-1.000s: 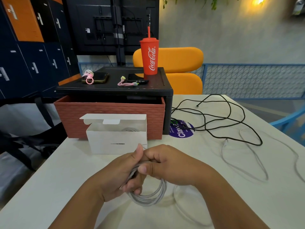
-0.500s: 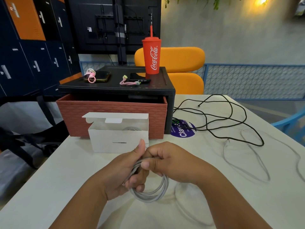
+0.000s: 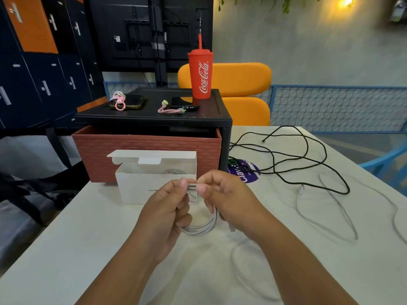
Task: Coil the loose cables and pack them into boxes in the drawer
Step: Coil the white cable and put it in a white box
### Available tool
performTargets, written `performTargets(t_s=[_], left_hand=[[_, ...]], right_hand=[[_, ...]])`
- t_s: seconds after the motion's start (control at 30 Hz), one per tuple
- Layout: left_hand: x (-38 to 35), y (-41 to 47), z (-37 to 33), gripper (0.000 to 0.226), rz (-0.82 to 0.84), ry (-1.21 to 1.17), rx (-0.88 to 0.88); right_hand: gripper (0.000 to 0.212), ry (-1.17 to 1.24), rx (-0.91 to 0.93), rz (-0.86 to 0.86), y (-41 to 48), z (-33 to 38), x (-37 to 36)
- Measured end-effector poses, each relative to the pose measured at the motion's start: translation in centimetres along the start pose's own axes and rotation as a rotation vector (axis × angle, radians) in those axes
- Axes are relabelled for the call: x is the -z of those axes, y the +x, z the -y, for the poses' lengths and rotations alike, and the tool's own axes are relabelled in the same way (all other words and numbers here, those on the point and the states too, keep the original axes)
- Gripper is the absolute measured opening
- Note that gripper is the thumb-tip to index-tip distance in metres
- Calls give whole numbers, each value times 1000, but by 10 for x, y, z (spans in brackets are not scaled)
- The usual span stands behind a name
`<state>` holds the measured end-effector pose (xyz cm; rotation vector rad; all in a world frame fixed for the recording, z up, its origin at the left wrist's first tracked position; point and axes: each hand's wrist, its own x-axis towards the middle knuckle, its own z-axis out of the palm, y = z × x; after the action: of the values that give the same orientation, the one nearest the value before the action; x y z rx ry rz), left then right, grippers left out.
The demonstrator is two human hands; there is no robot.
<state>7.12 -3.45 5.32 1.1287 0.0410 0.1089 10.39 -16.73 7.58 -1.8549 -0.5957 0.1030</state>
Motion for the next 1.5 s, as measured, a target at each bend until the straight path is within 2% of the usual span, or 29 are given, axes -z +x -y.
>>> performTargets(t_s=[0.1,0.17,0.3,0.43,0.5,0.6,0.7,0.8,1.1,1.23,1.37,1.5], left_hand=[[1,1,-2,16,-64,40,-45],[3,2,-1,20,-96,71,-57],[4,2,-1,27,-133,118,-49],[3,1,-3,23,-104,97,-3],[2,1,-4,22,-79,59,13],[1,0,-3,20,-55,7,4],[2,1,-1,22,-67,11,-11],[3,2,0,21,-88,27,-14],[0,1,4,22,-97,62,-73],[0,-1,1,36,-67,28,-89],[2,0,-2,35,-65,0,-108],[4,2,-3,29,-123,-9,-163]], right_hand=[[19,-73,-15,-45,3,-1,4],[24,-157,-20,-47,4,-4,8],[19,-326,10,-13,3,-4,9],[17,-532,95,-116,5,-5,8],[20,-443,94,-172,6,-8,7],[25,-136,29,-196,8,-12,1],[24,191,-34,-178,9,-11,-5],[20,369,-66,-148,8,-10,-7],[19,466,-151,-113,8,-12,-4],[18,620,-172,-106,8,-12,-7],[19,660,-217,-14,6,-10,-7],[29,650,-263,88,4,-6,-11]])
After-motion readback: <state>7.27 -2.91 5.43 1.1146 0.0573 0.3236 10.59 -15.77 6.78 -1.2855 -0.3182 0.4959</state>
